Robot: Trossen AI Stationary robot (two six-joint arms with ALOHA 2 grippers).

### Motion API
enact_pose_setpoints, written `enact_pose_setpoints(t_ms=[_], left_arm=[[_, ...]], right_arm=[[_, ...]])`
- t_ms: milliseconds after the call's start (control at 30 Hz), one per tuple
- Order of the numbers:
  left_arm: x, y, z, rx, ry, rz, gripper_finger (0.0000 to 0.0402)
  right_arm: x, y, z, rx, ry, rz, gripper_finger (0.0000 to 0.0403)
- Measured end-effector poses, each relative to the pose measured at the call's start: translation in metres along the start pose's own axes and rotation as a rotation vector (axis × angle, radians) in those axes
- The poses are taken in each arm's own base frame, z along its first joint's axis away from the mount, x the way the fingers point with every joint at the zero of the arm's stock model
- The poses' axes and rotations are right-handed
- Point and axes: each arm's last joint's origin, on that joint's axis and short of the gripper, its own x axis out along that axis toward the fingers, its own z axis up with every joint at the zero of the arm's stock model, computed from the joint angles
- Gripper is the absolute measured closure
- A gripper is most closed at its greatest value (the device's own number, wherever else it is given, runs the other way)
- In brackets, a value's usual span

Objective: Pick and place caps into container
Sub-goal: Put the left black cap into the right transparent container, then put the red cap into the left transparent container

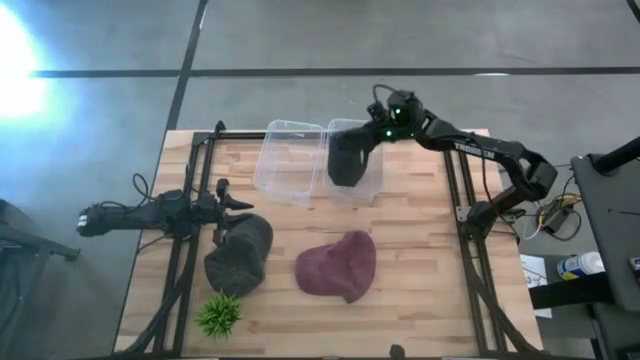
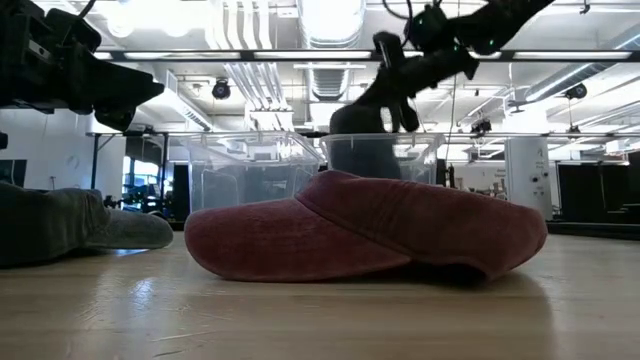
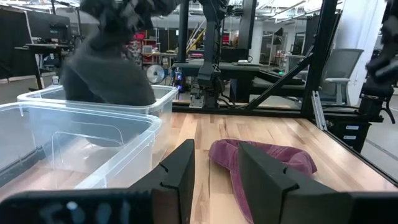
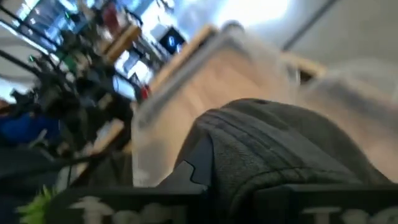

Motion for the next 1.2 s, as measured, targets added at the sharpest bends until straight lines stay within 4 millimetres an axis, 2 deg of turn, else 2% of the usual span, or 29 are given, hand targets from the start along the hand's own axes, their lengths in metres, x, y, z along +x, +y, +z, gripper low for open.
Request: enact_pose_setpoints(t_ms=[167, 300, 400, 533, 667, 800, 967, 1133, 1200], left_arm=[[0.000, 0.000, 0.000, 0.000, 0.000, 0.000, 0.0285], [0.000, 0.000, 0.000, 0.000, 0.000, 0.000, 0.0285], [0.000, 0.000, 0.000, 0.000, 0.000, 0.000, 0.0285], [0.000, 0.000, 0.000, 0.000, 0.000, 0.000, 0.0285], [0.000, 0.000, 0.000, 0.000, 0.000, 0.000, 0.0285], [0.000, 0.000, 0.000, 0.000, 0.000, 0.000, 0.0285], [0.000, 0.000, 0.000, 0.000, 0.000, 0.000, 0.0285], [0.000, 0.000, 0.000, 0.009, -0.003, 0.002, 0.0285], [0.000, 0.000, 0.002, -0.038, -0.019, 0.001, 0.0285]], right_arm=[[0.008, -0.020, -0.025, 0.088, 0.083, -0.043, 0.0394], [0.005, -0.023, -0.032, 0.121, 0.080, -0.064, 0.0387], [0.000, -0.019, -0.032, 0.123, 0.082, -0.064, 0.0359], [-0.006, -0.014, -0.030, 0.121, 0.086, -0.064, 0.0297], [-0.016, 0.003, -0.024, 0.057, 0.050, -0.018, 0.0239], [-0.034, 0.030, -0.018, -0.046, -0.002, 0.042, 0.0206], [-0.058, 0.061, -0.025, -0.100, 0.008, 0.037, 0.0202], [-0.070, 0.074, -0.050, -0.052, 0.176, -0.037, 0.0208], [-0.071, 0.077, -0.061, 0.000, 0.239, -0.053, 0.0211]])
